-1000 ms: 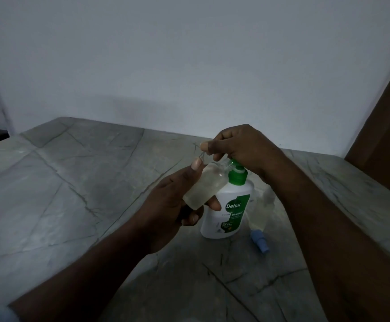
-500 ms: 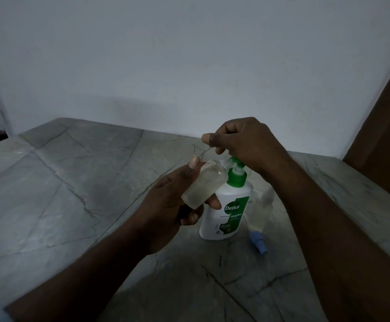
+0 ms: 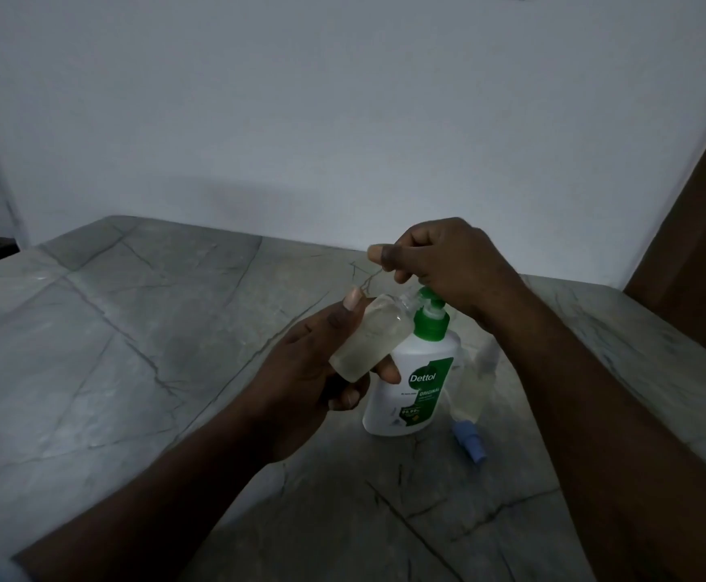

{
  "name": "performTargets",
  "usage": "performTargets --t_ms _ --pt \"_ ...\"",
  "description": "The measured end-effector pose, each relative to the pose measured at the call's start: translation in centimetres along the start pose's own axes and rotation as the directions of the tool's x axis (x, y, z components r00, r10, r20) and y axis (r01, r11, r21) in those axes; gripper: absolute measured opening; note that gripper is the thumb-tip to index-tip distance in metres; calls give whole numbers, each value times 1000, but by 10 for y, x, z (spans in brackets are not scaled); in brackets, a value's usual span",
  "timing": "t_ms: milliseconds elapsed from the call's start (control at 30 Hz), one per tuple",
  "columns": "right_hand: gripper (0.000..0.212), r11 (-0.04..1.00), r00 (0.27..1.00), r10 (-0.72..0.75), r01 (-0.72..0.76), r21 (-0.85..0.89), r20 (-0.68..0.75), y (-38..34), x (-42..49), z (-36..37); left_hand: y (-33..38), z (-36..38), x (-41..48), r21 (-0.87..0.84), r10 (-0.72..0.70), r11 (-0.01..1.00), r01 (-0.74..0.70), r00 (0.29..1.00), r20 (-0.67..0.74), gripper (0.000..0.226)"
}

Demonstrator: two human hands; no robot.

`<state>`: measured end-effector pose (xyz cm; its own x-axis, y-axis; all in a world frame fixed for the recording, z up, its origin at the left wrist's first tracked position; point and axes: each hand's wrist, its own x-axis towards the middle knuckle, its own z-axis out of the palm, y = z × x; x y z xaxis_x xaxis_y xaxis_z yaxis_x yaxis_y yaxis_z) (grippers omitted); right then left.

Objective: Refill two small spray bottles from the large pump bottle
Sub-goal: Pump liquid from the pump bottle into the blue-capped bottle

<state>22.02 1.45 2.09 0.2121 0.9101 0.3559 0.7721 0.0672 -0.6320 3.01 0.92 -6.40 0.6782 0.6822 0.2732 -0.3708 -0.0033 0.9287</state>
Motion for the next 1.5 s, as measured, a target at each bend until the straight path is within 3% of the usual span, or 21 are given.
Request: performTargets --t_ms 100,233,500,633,833,1167,1367,1500 --pt "35 997 996 -67 66 -26 -56 -2 -1 -4 1 0 -1 -4 6 1000 -6 1000 12 50" --pt "34 1000 997 3 -4 21 75 -4 -1 -4 2 1 0 9 7 1000 -7 1000 17 47" --pt "35 998 984 64 -67 11 165 -1 2 4 0 0 0 11 -15 1000 15 1000 -13 48" --pt "34 999 990 51 -53 12 132 0 1 2 -1 0 1 26 -9 1000 9 1000 -11 51" --pt "36 999 998 -45 45 -16 -34 -3 -2 -4 1 0 1 -5 17 1000 -17 1000 6 51" --pt "39 997 983 79 -77 -21 164 -4 1 4 -2 -3 2 17 -10 1000 11 999 -31 48" --pt "41 998 991 65 -62 -30 119 -3 1 4 -2 -4 2 13 -12 1000 12 1000 -8 47" --pt "38 999 1000 6 -6 -36 -11 -4 -1 0 -1 -3 1 2 -12 1000 12 1000 7 47"
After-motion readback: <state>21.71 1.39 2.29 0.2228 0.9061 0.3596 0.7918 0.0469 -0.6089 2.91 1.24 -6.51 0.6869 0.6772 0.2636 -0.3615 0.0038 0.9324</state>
